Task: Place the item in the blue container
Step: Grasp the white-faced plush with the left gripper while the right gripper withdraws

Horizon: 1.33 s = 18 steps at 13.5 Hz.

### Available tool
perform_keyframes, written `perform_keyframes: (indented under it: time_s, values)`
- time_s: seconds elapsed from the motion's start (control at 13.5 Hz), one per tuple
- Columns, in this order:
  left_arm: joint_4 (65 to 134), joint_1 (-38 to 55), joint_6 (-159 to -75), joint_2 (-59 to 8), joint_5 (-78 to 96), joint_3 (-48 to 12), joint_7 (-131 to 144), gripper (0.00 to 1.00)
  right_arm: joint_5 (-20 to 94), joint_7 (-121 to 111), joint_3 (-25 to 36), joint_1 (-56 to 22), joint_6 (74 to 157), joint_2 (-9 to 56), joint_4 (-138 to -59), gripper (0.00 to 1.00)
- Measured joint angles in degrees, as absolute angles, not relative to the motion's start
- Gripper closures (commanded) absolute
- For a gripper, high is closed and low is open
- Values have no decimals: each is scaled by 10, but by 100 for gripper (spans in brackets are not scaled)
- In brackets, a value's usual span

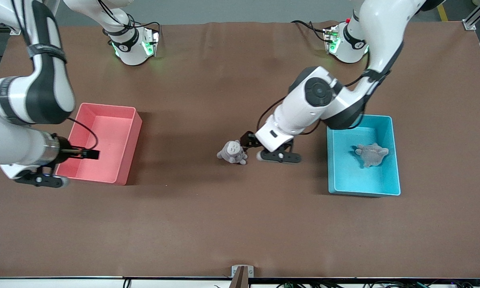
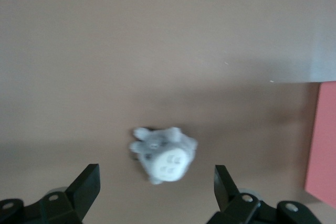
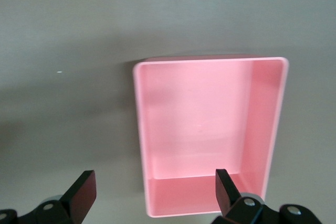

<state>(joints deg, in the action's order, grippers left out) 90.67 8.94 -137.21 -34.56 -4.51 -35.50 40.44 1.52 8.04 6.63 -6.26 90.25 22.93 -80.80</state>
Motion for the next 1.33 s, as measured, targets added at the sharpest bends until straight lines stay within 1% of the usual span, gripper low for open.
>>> perform_keyframes:
  time_s: [0.15,0.3,0.37,0.59,0.67,0.96,1.11,1.33]
  values:
    - [907,116,-1434,-384,-45,-353,420,4,15,32,66,-26,900,225,-808,0]
    - [906,144,-1480,-413,-45,-336,420,4,15,7,66,-7,900,222,-806,0]
    - [906,166,-1492,-423,-45,-315,420,4,15,5,66,-5,899,220,-804,0]
    - [905,257,-1515,-441,-45,-227,427,4,15,5,62,-5,888,216,-804,0]
    - [905,276,-1528,-446,-45,-209,430,4,15,5,61,-5,887,216,-804,0]
    - [904,285,-1574,-476,-45,-198,429,4,15,5,60,-4,887,219,-806,0]
    - [904,289,-1576,-484,-45,-195,428,4,15,5,59,-4,889,224,-803,0]
    - [904,318,-1576,-489,-45,-169,427,6,24,5,58,-4,879,224,-794,0]
